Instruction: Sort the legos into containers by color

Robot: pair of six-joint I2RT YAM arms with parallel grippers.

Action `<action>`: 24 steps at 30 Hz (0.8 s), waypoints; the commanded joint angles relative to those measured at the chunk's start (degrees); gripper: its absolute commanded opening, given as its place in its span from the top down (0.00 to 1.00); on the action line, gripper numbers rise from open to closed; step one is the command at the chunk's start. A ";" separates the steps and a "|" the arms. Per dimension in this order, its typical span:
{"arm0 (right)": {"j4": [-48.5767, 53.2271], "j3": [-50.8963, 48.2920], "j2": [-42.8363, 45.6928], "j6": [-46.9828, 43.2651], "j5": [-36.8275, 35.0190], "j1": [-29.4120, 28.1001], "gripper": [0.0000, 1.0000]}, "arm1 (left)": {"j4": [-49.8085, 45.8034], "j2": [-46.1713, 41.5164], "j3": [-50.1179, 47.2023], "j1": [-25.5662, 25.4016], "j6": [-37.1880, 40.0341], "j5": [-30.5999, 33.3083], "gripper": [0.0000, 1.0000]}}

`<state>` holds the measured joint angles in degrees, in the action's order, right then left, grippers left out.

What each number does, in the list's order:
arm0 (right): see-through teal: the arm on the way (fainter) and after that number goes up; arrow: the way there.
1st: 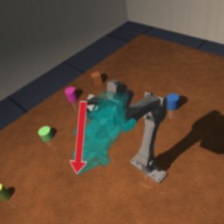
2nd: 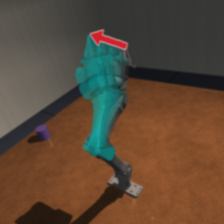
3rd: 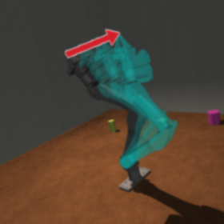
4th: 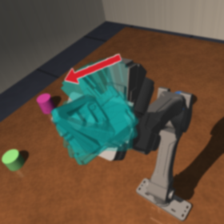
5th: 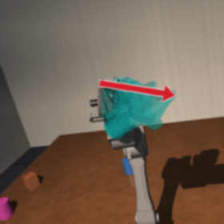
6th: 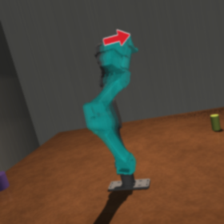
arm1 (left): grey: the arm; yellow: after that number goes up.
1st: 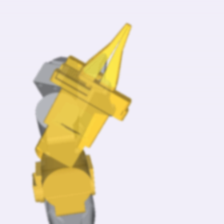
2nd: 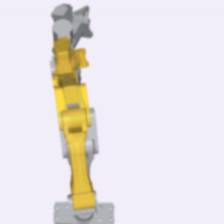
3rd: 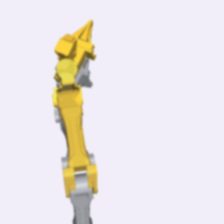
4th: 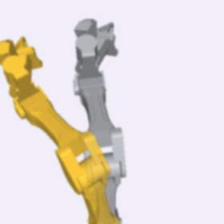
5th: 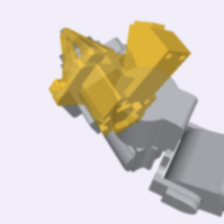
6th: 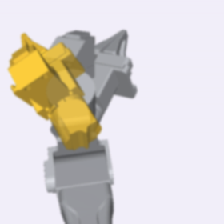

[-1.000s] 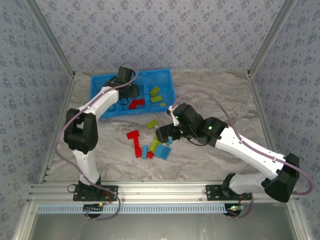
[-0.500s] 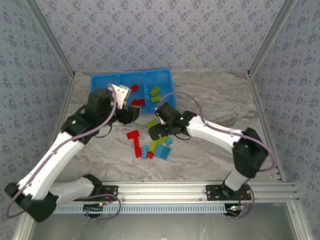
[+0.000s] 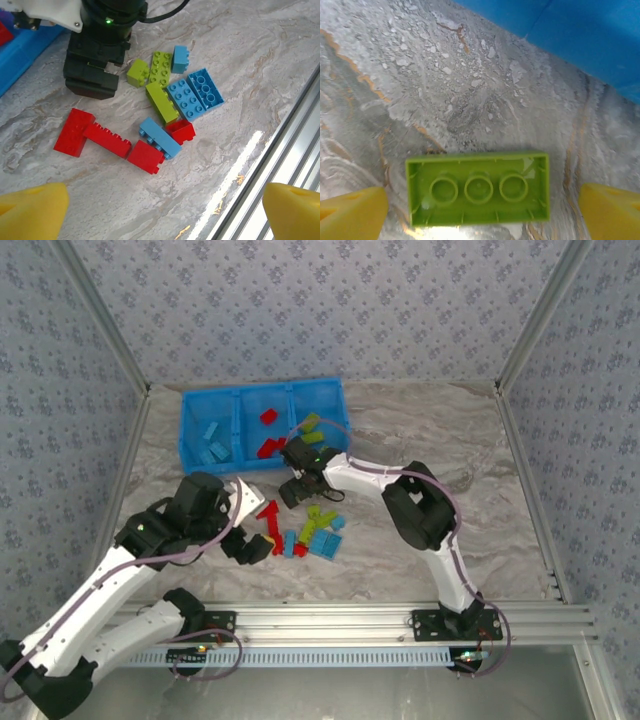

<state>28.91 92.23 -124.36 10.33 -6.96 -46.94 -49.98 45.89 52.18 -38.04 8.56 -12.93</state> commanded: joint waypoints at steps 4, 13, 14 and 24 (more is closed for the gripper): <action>1.79 2.74 -3.46 -1.43 1.52 0.49 0.12 | 2.96 0.59 -1.45 -0.03 2.17 -4.55 0.01; -0.62 -5.08 5.74 2.23 2.87 0.19 0.48 | 5.98 -4.48 -4.89 0.12 5.05 -6.85 0.01; -1.53 -6.83 8.22 2.79 3.00 0.13 0.49 | 6.28 -5.05 -5.15 0.20 5.19 -6.85 0.01; -7.01 -9.39 22.55 2.61 -8.48 3.76 0.49 | 7.25 -6.49 -5.85 2.90 4.77 -8.33 0.01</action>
<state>24.05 80.40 -101.10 13.04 -9.54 -45.56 -44.16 39.75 46.30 -35.97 12.62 -18.96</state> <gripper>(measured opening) 0.600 0.993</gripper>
